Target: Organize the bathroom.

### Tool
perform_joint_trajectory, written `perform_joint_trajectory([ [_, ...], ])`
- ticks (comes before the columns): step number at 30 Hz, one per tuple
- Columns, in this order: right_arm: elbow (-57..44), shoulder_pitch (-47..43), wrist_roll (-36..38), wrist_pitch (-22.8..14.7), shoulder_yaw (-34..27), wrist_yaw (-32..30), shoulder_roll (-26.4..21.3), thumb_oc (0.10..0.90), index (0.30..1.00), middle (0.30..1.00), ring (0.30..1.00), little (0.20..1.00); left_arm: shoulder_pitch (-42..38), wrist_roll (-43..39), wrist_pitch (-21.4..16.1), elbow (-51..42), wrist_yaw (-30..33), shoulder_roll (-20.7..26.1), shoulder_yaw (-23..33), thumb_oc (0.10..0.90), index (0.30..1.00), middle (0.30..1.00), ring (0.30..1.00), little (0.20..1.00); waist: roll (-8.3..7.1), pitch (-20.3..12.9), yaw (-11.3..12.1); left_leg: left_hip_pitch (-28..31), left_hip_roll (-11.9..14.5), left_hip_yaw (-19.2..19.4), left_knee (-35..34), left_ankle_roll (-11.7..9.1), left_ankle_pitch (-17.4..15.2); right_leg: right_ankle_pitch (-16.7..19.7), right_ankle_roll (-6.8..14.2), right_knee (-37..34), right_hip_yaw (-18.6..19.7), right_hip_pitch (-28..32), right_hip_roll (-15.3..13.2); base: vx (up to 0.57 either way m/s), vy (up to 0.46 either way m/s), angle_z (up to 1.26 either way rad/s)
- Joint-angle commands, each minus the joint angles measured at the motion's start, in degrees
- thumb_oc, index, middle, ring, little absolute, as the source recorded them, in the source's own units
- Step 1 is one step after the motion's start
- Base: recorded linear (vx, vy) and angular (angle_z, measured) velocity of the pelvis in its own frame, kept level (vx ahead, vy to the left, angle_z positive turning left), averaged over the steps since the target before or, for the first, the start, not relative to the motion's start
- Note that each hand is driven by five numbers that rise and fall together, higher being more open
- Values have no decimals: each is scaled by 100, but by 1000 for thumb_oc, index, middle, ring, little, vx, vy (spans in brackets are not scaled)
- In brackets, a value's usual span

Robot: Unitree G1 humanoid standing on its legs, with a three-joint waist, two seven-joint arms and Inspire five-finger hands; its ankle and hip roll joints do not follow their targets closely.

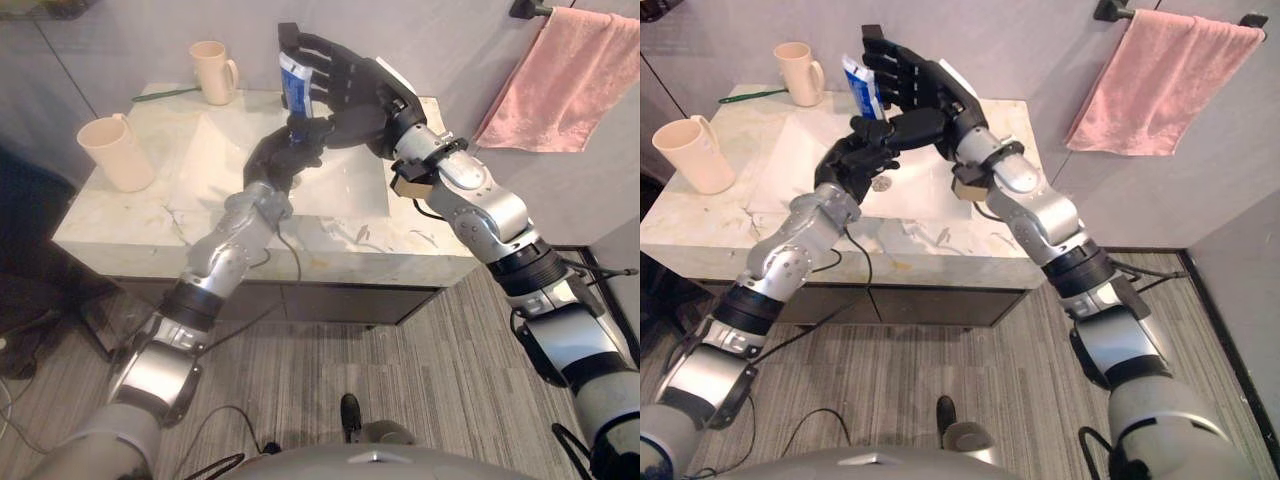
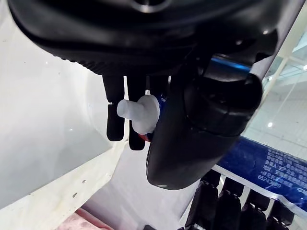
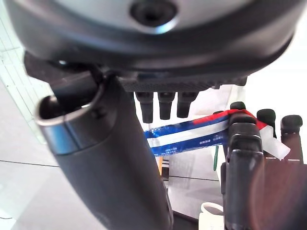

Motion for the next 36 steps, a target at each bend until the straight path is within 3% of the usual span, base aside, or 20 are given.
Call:
perform_joint_trajectory([
  [1, -169, -974, 28, -612, -134, -28, 302, 800, 900, 900, 900, 900, -551, 104, -522, -739, -169, 101, -76, 400, 300, 300, 300, 300, -22, -719, 35, -139, -292, -423, 226, -77, -38, -465, 295, 78, 13, 379, 358, 0, 0, 0],
  [3, -158, -992, 24, -608, -122, -4, 316, 800, 900, 900, 900, 900, -568, 117, -519, -734, -154, 88, -83, 400, 300, 300, 300, 300, -25, -721, 36, -138, -292, -424, 227, -77, -38, -464, 295, 78, 15, 378, 360, 0, 0, 0],
  [4, -144, -992, 13, -628, -111, -4, 330, 662, 693, 693, 693, 693, -573, 123, -529, -723, -138, 80, -92, 400, 300, 300, 300, 300, -23, -723, 38, -136, -290, -426, 225, -76, -41, -466, 297, 68, 12, 385, 356, 0, 0, 0],
  [5, -144, -990, -4, -627, -114, -2, 339, 587, 580, 580, 580, 580, -572, 131, -521, -729, -134, 75, -87, 400, 300, 300, 300, 300, -24, -722, 40, -136, -289, -428, 225, -75, -41, -466, 296, 65, 12, 388, 356, 0, 0, 0],
  [10, -121, -999, 61, -629, -117, 0, 340, 546, 519, 519, 519, 519, -567, 98, -513, -711, -147, 76, -79, 400, 300, 300, 300, 300, -27, -721, 41, -120, -294, -427, 207, -68, -35, -464, 301, 58, 15, 400, 352, 0, 0, 0],
  [12, -103, -996, 63, -656, -119, 13, 338, 406, 309, 309, 309, 309, -565, 115, -514, -705, -151, 71, -87, 400, 300, 300, 300, 300, -28, -720, 47, -123, -295, -429, 204, -66, -30, -458, 305, 55, 15, 397, 351, 0, 0, 0],
  [25, -99, -975, -10, -738, -160, -8, 377, 400, 300, 300, 300, 300, -626, 147, -520, -688, -37, 76, -37, 400, 300, 300, 300, 300, -27, -711, 37, -119, -297, -421, 189, -40, -35, -453, 311, 54, 32, 385, 341, 0, 0, 0],
  [26, -111, -974, -24, -745, -166, -17, 385, 400, 300, 300, 300, 300, -622, 140, -518, -698, -16, 67, -36, 466, 399, 399, 399, 399, -27, -712, 37, -113, -298, -423, 186, -35, -40, -453, 309, 48, 36, 392, 343, 0, 0, 0],
  [27, -121, -971, -37, -767, -173, -28, 389, 400, 300, 300, 300, 300, -607, 148, -522, -689, -24, 66, -28, 493, 439, 439, 439, 439, -26, -710, 39, -107, -298, -423, 185, -33, -43, -451, 309, 43, 36, 398, 345, 0, 0, 0],
  [28, -123, -979, -43, -779, -180, -38, 388, 400, 300, 300, 300, 300, -600, 159, -522, -683, -17, 68, -24, 595, 592, 592, 592, 592, -26, -711, 43, -102, -298, -424, 178, -30, -43, -452, 311, 39, 34, 402, 345, 0, 0, 0],
  [29, -131, -995, -52, -798, -192, -58, 375, 400, 300, 300, 300, 300, -587, 190, -513, -682, -1, 66, -18, 726, 789, 789, 789, 789, -28, -710, 47, -95, -297, -426, 171, -27, -44, -455, 313, 36, 33, 408, 347, 0, 0, 0],
  [30, -140, -1003, -59, -804, -205, -67, 367, 400, 300, 300, 300, 300, -572, 201, -504, -685, -6, 68, -10, 800, 900, 900, 900, 900, -30, -711, 51, -93, -297, -427, 168, -26, -46, -457, 313, 34, 34, 411, 349, 0, 0, 0],
  [36, -266, -1025, -168, -942, -328, -85, 208, 400, 300, 300, 300, 300, -375, 384, -443, -795, -119, 110, 91, 800, 900, 900, 900, 900, -47, -706, 85, -119, -283, -435, 221, -17, -78, -518, 294, 85, 30, 418, 357, -35, -10, 0],
])
